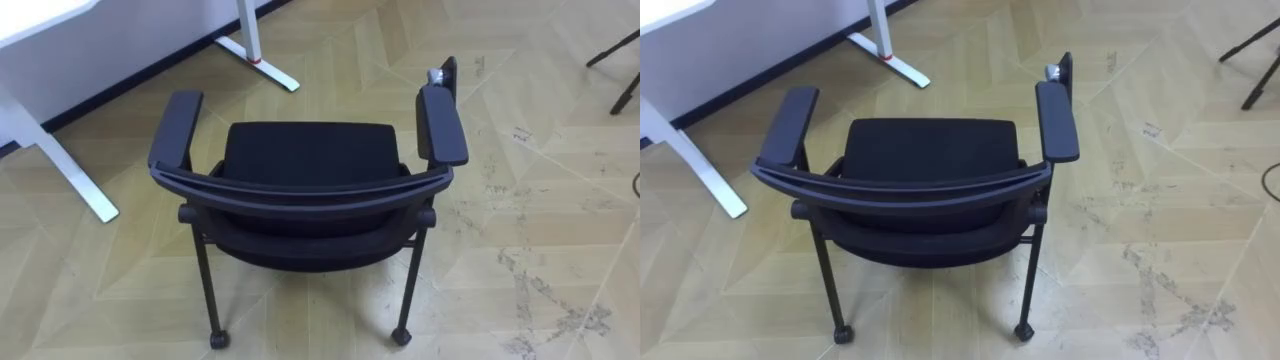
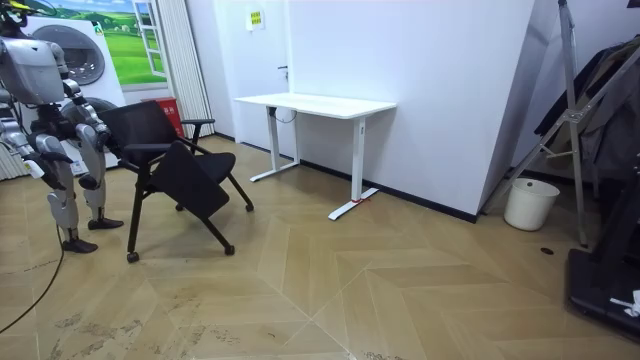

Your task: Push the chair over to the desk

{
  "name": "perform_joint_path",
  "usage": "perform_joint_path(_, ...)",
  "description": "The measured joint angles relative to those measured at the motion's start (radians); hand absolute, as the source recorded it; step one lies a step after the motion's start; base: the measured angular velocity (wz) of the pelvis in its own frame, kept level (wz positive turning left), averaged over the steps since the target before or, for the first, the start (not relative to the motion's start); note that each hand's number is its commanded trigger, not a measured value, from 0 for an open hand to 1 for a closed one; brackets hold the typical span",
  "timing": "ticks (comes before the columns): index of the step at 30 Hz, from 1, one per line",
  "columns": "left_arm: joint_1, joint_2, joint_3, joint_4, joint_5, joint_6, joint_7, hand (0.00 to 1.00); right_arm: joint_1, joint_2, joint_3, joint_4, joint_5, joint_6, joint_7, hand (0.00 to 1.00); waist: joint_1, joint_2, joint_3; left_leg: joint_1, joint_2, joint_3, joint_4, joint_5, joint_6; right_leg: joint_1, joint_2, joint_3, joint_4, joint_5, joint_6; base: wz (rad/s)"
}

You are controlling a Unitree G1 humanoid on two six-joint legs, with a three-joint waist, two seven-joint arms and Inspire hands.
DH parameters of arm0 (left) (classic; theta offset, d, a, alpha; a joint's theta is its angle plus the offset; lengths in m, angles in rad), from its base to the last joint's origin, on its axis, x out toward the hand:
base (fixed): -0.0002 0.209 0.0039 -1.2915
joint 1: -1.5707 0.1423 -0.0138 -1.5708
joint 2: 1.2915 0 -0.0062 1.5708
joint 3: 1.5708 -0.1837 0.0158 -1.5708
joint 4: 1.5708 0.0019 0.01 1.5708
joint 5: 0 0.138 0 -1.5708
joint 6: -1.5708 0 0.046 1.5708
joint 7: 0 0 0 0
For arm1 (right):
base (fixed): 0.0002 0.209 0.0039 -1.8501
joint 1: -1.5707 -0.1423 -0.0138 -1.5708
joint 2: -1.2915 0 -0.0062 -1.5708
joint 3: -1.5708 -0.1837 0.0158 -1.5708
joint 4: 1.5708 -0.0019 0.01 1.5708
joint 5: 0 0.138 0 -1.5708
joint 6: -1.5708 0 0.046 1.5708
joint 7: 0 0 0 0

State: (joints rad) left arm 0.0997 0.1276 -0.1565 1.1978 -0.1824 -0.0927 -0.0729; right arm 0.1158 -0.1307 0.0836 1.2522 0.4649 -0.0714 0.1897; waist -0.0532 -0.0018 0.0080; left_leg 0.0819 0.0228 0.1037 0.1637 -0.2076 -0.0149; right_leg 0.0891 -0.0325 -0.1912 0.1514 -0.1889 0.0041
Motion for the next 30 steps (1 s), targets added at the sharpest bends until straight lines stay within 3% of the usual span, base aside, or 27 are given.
perform_joint_path(12, 0.002, -0.001, 0.032, 0.0, 0.0, 0.0, -0.006, 0.0, -0.003, 0.0, -0.024, -0.002, 0.001, 0.008, -0.001, 0.0, 0.001, 0.003, 0.0039, -0.002, 0.0, -0.001, 0.0, 0.0, 0.0, -0.005, -0.001, -0.002, 0.0, 0.0, 0.0, 0.0)
perform_joint_path(19, 0.01, -0.001, 0.056, -0.001, -0.001, 0.002, -0.013, 0.0, -0.004, 0.0, -0.032, 0.001, -0.002, 0.009, -0.005, 0.0, 0.004, 0.002, -0.0016, -0.003, -0.001, 0.0, 0.001, 0.0, 0.0, -0.004, 0.0, -0.004, -0.001, -0.001, 0.0, 0.0)
perform_joint_path(30, 0.015, 0.0, 0.077, 0.001, -0.002, 0.0, -0.026, 0.0, -0.016, 0.0, -0.047, 0.034, -0.027, 0.009, -0.006, 0.0, 0.007, -0.01, -0.0023, -0.001, -0.001, 0.0, 0.0, 0.0, 0.0, -0.001, 0.0, -0.003, 0.002, 0.0, 0.0, 0.0)
